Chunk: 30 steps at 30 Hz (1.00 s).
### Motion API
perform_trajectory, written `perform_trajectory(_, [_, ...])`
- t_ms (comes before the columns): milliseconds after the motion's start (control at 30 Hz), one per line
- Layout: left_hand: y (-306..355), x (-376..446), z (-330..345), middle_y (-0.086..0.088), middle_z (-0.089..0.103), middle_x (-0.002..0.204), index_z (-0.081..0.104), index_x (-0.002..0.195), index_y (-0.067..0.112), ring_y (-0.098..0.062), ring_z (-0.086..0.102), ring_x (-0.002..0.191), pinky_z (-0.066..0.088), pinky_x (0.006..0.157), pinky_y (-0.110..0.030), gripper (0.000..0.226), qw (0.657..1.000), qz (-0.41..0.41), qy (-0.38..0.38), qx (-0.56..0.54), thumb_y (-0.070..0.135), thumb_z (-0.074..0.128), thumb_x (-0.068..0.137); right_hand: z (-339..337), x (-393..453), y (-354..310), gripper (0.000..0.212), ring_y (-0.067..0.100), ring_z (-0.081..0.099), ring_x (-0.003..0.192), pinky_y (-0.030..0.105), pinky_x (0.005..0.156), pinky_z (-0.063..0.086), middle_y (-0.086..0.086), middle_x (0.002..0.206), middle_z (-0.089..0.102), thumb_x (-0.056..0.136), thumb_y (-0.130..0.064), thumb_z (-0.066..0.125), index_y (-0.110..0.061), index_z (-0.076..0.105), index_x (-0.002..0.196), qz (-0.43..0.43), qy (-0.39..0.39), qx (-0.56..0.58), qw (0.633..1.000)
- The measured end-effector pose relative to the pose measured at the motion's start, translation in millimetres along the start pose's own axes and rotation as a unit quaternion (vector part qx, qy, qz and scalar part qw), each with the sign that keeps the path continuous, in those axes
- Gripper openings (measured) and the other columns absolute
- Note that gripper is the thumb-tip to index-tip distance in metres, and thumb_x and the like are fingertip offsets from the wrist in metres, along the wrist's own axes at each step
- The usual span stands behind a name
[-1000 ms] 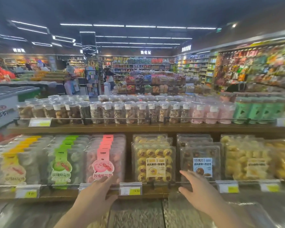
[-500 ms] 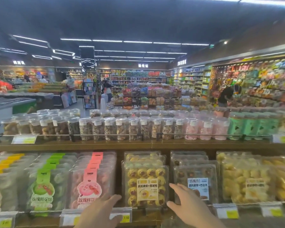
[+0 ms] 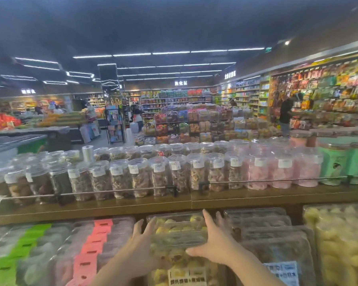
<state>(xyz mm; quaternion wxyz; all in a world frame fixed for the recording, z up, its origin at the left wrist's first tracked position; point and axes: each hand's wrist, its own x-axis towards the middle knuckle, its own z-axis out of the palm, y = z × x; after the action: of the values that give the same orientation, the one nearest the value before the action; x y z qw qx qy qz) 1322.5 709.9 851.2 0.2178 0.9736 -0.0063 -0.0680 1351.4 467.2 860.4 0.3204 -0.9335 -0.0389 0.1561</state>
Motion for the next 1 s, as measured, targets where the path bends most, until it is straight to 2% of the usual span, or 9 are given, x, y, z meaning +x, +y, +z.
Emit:
perform_trajectory(133, [-11.3, 27.7, 9.3, -0.009, -0.005, 0.168, -0.015, 0.16, 0.037, -0.031, 0.01, 0.156, 0.031, 0.121, -0.046, 0.154, 0.998, -0.018, -0.034, -0.042, 0.068, 0.089, 0.052, 3.4, 27.5, 5.3, 0.153, 0.029, -0.013, 0.155, 0.048, 0.123, 0.015, 0.005, 0.157, -0.043, 0.059, -0.064, 0.088, -0.032, -0.028, 0.154, 0.03, -0.035, 0.029, 0.999])
perform_trajectory(267, [-20.4, 42.6, 14.3, 0.0, 0.02, 0.161, -0.013, 0.161, 0.035, -0.022, 0.032, 0.146, 0.038, 0.117, -0.037, 0.165, 0.996, -0.005, -0.047, -0.08, 0.063, 0.096, 0.041, 12.9, 33.7, 7.6, 0.156, 0.029, 0.004, 0.156, 0.044, 0.12, 0.025, 0.004, 0.16, -0.037, 0.06, -0.062, 0.089, -0.03, -0.033, 0.152, 0.025, -0.025, 0.027, 0.999])
perform_trajectory(367, [-22.9, 49.9, 16.6, 0.006, 0.0, 0.171, -0.014, 0.161, 0.037, -0.017, -0.002, 0.158, 0.029, 0.123, -0.042, 0.163, 0.994, 0.013, -0.052, -0.095, 0.056, 0.096, 0.042, 19.2, 38.5, 9.8, 0.149, 0.027, 0.021, 0.152, 0.038, 0.114, 0.037, 0.001, 0.162, -0.032, 0.066, -0.059, 0.086, -0.03, -0.031, 0.153, -0.005, -0.012, 0.001, 1.0])
perform_trajectory(433, [-23.6, 51.7, 14.2, 0.003, -0.02, 0.17, -0.018, 0.159, 0.038, -0.017, -0.015, 0.157, 0.025, 0.124, -0.04, 0.164, 0.995, 0.008, -0.062, -0.078, 0.058, 0.097, 0.044, 18.8, 43.2, 11.6, 0.147, 0.027, 0.018, 0.153, 0.039, 0.112, 0.042, 0.001, 0.161, -0.036, 0.065, -0.06, 0.085, -0.033, -0.03, 0.153, -0.015, -0.009, -0.016, 1.0])
perform_trajectory(533, [-19.3, 52.3, 10.1, -0.002, -0.035, 0.164, -0.023, 0.157, 0.041, -0.027, 0.003, 0.158, 0.037, 0.117, -0.038, 0.161, 0.995, -0.013, -0.082, -0.053, 0.057, 0.096, 0.05, 17.0, 48.6, 12.7, 0.143, 0.027, 0.002, 0.156, 0.045, 0.114, 0.041, -0.003, 0.159, -0.04, 0.064, -0.059, 0.085, -0.04, -0.026, 0.154, -0.034, -0.014, -0.035, 0.999])
perform_trajectory(600, [-17.1, 51.7, 9.6, 0.002, -0.036, 0.163, -0.025, 0.156, 0.043, -0.03, 0.014, 0.157, 0.041, 0.114, -0.038, 0.164, 0.995, -0.021, -0.084, -0.052, 0.061, 0.096, 0.046, 17.3, 48.0, 11.9, 0.144, 0.027, 0.004, 0.156, 0.045, 0.116, 0.037, -0.004, 0.16, -0.037, 0.061, -0.061, 0.084, -0.04, -0.023, 0.155, -0.044, -0.012, -0.043, 0.998])
perform_trajectory(833, [-21.1, 50.1, 9.5, 0.005, -0.03, 0.166, -0.022, 0.157, 0.042, -0.031, 0.01, 0.157, 0.036, 0.118, -0.04, 0.176, 0.996, -0.014, -0.066, -0.058, 0.081, 0.078, 0.017, 23.5, 44.8, 6.2, 0.141, 0.027, 0.006, 0.155, 0.043, 0.118, 0.033, -0.003, 0.161, -0.035, 0.066, -0.062, 0.082, -0.035, -0.024, 0.155, -0.05, -0.006, -0.054, 0.997])
perform_trajectory(900, [-23.0, 51.8, 11.1, 0.007, -0.029, 0.166, -0.021, 0.157, 0.043, -0.032, 0.011, 0.156, 0.036, 0.118, -0.042, 0.175, 0.996, -0.017, -0.064, -0.064, 0.075, 0.089, 0.024, 25.3, 46.5, 5.6, 0.141, 0.027, 0.005, 0.155, 0.044, 0.118, 0.033, -0.003, 0.161, -0.035, 0.066, -0.063, 0.081, -0.035, -0.024, 0.155, -0.046, -0.007, -0.058, 0.997])
perform_trajectory(1000, [-25.9, 53.2, 14.6, 0.006, -0.028, 0.166, -0.019, 0.158, 0.042, -0.033, 0.012, 0.155, 0.036, 0.117, -0.042, 0.156, 0.997, -0.01, -0.053, -0.06, 0.054, 0.094, 0.052, 27.0, 45.6, 4.0, 0.14, 0.028, 0.005, 0.155, 0.045, 0.119, 0.031, -0.004, 0.161, -0.034, 0.066, -0.066, 0.08, -0.035, -0.023, 0.155, -0.04, -0.008, -0.07, 0.997])
